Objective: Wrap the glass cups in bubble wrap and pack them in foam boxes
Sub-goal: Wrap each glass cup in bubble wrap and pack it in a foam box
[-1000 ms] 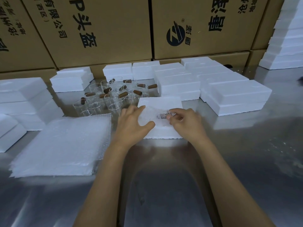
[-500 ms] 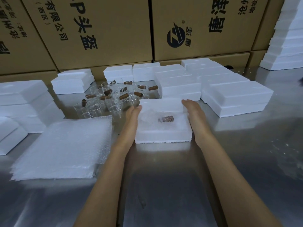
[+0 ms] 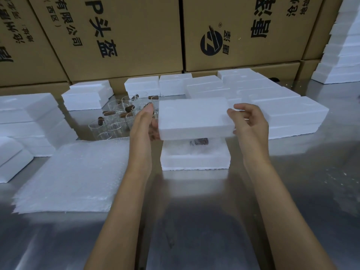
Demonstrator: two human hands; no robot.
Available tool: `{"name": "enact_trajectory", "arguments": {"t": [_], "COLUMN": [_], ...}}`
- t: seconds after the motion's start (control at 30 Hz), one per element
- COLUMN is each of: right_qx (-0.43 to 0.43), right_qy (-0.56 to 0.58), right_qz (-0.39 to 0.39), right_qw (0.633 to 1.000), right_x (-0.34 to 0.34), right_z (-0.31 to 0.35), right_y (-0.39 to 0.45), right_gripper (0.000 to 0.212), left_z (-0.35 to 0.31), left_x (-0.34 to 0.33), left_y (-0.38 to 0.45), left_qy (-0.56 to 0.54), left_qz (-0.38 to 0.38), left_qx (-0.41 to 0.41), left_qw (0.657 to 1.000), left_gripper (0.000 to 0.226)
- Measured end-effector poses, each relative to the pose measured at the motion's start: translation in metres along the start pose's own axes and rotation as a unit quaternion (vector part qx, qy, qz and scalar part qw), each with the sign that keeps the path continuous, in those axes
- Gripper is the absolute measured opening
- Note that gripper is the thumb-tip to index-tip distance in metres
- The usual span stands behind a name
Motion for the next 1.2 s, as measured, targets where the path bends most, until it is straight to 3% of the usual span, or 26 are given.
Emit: {"name": "enact_trajectory", "arguments": {"t": [0.27,0.53,0.8,1.0,1.2], "right_qx": [-0.078,-0.1,-0.124,-0.172,-0.21], "right_qy": [-0.106,-0.104,-0.12,-0.114,-0.122], "right_qz": [0.001,0.027,0.016,0.028,0.058], "right_qw": [0.991,0.989,0.985,0.978,0.968], "right_x": [-0.008,-0.011,-0.008,-0.008,-0.009], "right_z": [-0.029,-0.039,-0.046,-0.056,-0.057], "right_y": [0.008,0.01,0.013,0.013,0.008], "right_gripper": [0.019,0.02,0.024,0.026,0.033], "left_z": [0.015,0.031,0.049,0.054,0.052], "left_x": [0.004,0.008,0.013,0.011,0.01], "left_y": [-0.012,-0.012,-0.013,-0.018,-0.017], "left_qy": [0.038,0.023,0.087,0.073,0.089], "left_qz": [0.013,0.009,0.07,0.063,0.056], "left_qx": [0.071,0.114,0.152,0.196,0.202], "left_qw": [0.997,0.993,0.982,0.976,0.974], "left_gripper": [0.033,0.033,0.033,0.055,0.038]}}
Point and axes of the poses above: each hand's wrist, its own y-axis towards the middle knuckle, its own x-axis out of the back of the hand, z = x × y, the point moved 8 cm from there along y, towards the middle knuckle, and after that the axes turned 13 degrees about -x, right-handed, at the moved point
